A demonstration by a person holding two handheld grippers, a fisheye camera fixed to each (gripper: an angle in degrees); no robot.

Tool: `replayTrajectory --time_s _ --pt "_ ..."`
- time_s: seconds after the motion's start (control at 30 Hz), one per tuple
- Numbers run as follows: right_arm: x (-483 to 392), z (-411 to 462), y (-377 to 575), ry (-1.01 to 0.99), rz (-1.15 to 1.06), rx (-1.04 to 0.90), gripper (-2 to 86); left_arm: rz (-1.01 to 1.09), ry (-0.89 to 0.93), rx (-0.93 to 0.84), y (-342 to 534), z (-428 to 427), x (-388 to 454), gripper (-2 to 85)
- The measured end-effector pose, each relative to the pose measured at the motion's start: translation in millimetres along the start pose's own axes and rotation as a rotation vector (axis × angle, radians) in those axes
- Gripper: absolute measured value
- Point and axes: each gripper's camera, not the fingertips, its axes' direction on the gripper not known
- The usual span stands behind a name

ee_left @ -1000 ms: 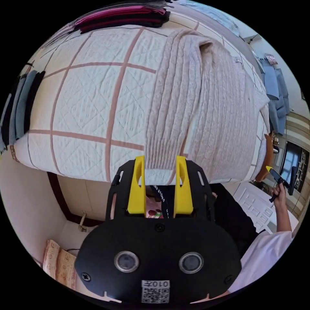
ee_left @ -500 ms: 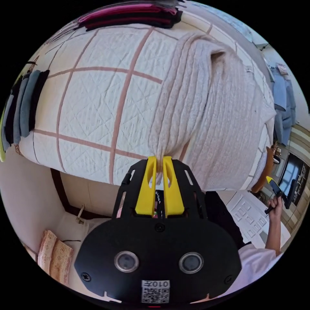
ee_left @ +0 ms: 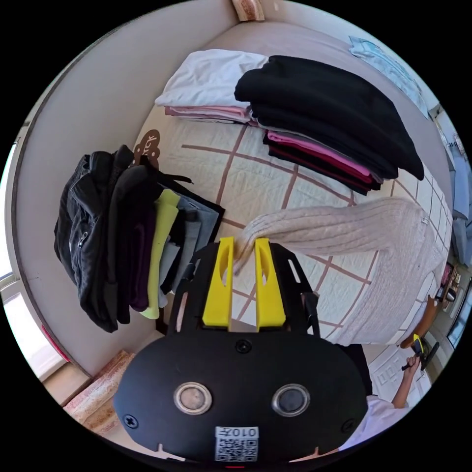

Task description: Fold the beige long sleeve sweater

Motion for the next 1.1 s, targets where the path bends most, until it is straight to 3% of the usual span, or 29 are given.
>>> replayTrajectory --time_s 0.07,0.2,0.27,0.33,0.47,0.53,0.6,0.73,0.77,0.8,0.9,0.93,1.0,1.1 --pt "4.8 -18.2 -4.7 0.041 -0.014 0.075 6.0 0.005 -0.003 0.014 12.2 -1.1 16.3 6.1" --pt "23.0 -51.3 -19.4 0.104 0.010 0.144 7.1 -0.005 -0.214 0.092 46.4 -1.7 58.7 6.6" --pt "38.7 -77.3 -27.9 0.179 0.030 0.210 7.5 -0.005 -0.230 0.029 51.2 10.6 60.3 6.8" --pt "55.4 -95.8 -36.4 0.236 0.068 0.247 8.5 -0.060 -0.184 -0.059 54.3 20.4 44.9 7.0" --pt "98.2 -122.0 -64.3 0.246 0.139 0.295 9.3 -0.223 -0.032 -0.059 62.3 9.1 0.4 7.3" --pt "105.2 -125.5 -77.7 0.168 0.136 0.297 8.7 -0.318 0.152 0.002 67.6 -6.1 -33.5 7.4" --pt "94.2 -124.8 -87.7 0.133 0.077 0.357 9.0 -0.319 0.218 0.112 67.7 -30.6 -43.4 7.5" --pt "48.0 -92.6 -128.2 0.214 -0.071 0.297 10.2 -0.268 0.007 0.377 64.1 -88.9 -13.7 7.8" --pt "36.1 -85.9 -141.4 0.199 -0.096 0.279 9.9 -0.276 0.003 0.373 63.1 -86.7 -13.9 7.8" --pt "30.1 -83.4 -147.7 0.187 -0.110 0.273 9.8 -0.253 0.024 0.264 54.8 -73.4 -18.5 7.8" --pt "-1.7 -74.5 -174.7 0.154 -0.207 0.239 9.0 0.104 0.015 -0.086 31.3 -30.4 -12.1 8.1" --pt "-13.7 -70.6 -182.5 0.165 -0.237 0.228 8.9 0.311 -0.034 -0.128 33.9 -23.0 1.3 8.5" --pt "-28.9 -63.8 -191.4 0.169 -0.272 0.216 8.7 0.528 -0.045 -0.222 39.7 -12.2 14.5 9.2" --pt "-47.4 -48.7 -202.4 0.149 -0.277 0.197 8.5 0.647 -0.017 -0.325 48.3 1.2 9.5 10.7"
